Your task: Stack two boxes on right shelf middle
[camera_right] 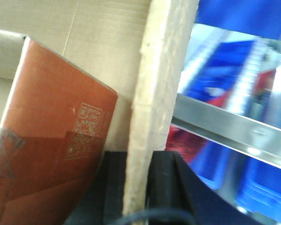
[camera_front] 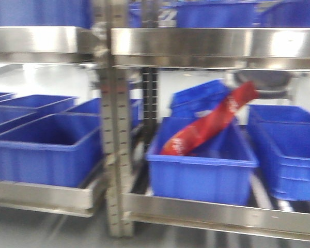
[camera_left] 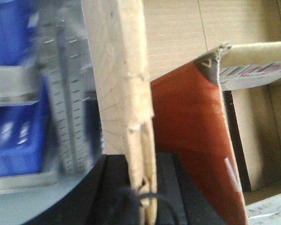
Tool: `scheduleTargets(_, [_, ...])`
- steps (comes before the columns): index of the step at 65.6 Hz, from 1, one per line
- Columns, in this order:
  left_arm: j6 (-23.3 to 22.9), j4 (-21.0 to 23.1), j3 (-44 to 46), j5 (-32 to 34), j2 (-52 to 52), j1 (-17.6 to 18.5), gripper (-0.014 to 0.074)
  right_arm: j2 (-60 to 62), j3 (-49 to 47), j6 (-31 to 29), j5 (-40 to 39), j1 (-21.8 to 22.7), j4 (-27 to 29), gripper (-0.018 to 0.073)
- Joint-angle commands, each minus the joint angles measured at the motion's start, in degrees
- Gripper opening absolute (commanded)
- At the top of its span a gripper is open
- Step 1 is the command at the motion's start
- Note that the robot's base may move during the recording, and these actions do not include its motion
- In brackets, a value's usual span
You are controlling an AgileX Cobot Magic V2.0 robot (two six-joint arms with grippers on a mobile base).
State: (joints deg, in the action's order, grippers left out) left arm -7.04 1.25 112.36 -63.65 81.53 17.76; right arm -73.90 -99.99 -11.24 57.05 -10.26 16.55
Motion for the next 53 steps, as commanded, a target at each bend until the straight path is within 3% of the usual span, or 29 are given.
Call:
scheduleTargets(1, [0.4, -2.1, 0.7, 3.1, -0.6, -0.1, -0.0111, 0.9, -0.6, -0.8, -2.7, 0.5, -1.1, -0.0151])
scheduleTargets(53, [0.4, -2.1, 0.7, 3.1, -0.6, -0.1, -0.0111, 0.9, -0.6, -0.8, -2.7, 0.5, -1.1, -0.0151])
